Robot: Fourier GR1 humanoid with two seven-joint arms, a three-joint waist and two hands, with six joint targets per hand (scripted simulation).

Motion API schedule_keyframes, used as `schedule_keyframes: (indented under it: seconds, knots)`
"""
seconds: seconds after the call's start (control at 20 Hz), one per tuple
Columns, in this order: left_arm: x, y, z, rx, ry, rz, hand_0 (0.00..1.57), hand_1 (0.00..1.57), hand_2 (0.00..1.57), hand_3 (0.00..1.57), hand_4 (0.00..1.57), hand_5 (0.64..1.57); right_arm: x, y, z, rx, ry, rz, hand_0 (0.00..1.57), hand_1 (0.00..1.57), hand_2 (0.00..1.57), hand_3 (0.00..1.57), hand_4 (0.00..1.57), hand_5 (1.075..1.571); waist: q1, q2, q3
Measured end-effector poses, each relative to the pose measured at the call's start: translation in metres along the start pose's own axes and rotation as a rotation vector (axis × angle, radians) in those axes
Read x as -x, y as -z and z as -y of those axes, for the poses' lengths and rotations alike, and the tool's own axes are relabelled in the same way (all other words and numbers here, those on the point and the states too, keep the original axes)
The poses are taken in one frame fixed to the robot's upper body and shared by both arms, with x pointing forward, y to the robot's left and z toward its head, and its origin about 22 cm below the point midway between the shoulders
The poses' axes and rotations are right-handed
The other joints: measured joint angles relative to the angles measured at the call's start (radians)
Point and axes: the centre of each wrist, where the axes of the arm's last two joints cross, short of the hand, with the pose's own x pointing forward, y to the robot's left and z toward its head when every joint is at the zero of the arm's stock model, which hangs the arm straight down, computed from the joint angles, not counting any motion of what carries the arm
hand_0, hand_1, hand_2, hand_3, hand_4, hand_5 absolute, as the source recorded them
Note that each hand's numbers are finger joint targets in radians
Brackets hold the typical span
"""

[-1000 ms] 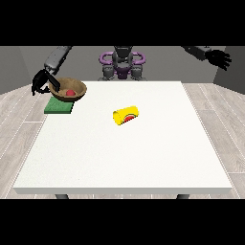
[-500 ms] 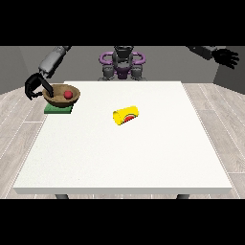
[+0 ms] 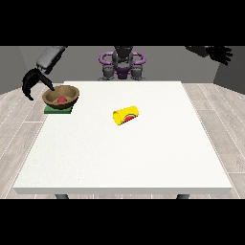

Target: Pick the cup and pour the ball into the bowl, then pick the bowl and place it on the pad

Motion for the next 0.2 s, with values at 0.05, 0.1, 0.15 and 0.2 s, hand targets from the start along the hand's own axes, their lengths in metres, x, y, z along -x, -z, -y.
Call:
schedule_keyframes:
  seconds: [0.05,0.1,0.15,0.2]
  knots:
    - [0.001,0.004,0.013,0.015,-0.007,-0.015,0.0,0.0,0.0,0.0,0.9,1.559,-0.003,0.001,0.0,-0.002,-0.006,-0.011,0.0,0.0,0.0,0.0,0.0,1.356,0.0,-0.022,0.0001]
    - [0.004,0.006,0.025,0.029,-0.016,-0.035,0.0,0.0,0.0,0.0,0.9,1.559,-0.011,0.003,0.004,-0.007,-0.01,-0.016,0.0,0.0,0.0,0.1,0.27,1.378,0.001,-0.046,0.0004]
    - [0.011,0.003,0.034,0.041,-0.023,-0.072,0.0,0.0,0.0,0.0,0.9,1.559,-0.016,0.004,0.003,-0.024,-0.017,-0.022,0.0,0.0,0.0,0.0,0.42,1.383,0.001,-0.086,-0.0003]
    - [0.018,-0.001,0.038,0.035,-0.021,-0.112,0.0,0.0,0.0,0.0,0.9,1.559,-0.023,0.004,-0.007,-0.061,-0.019,-0.014,0.0,0.0,0.0,0.0,0.48,1.434,-0.015,-0.125,-0.0011]
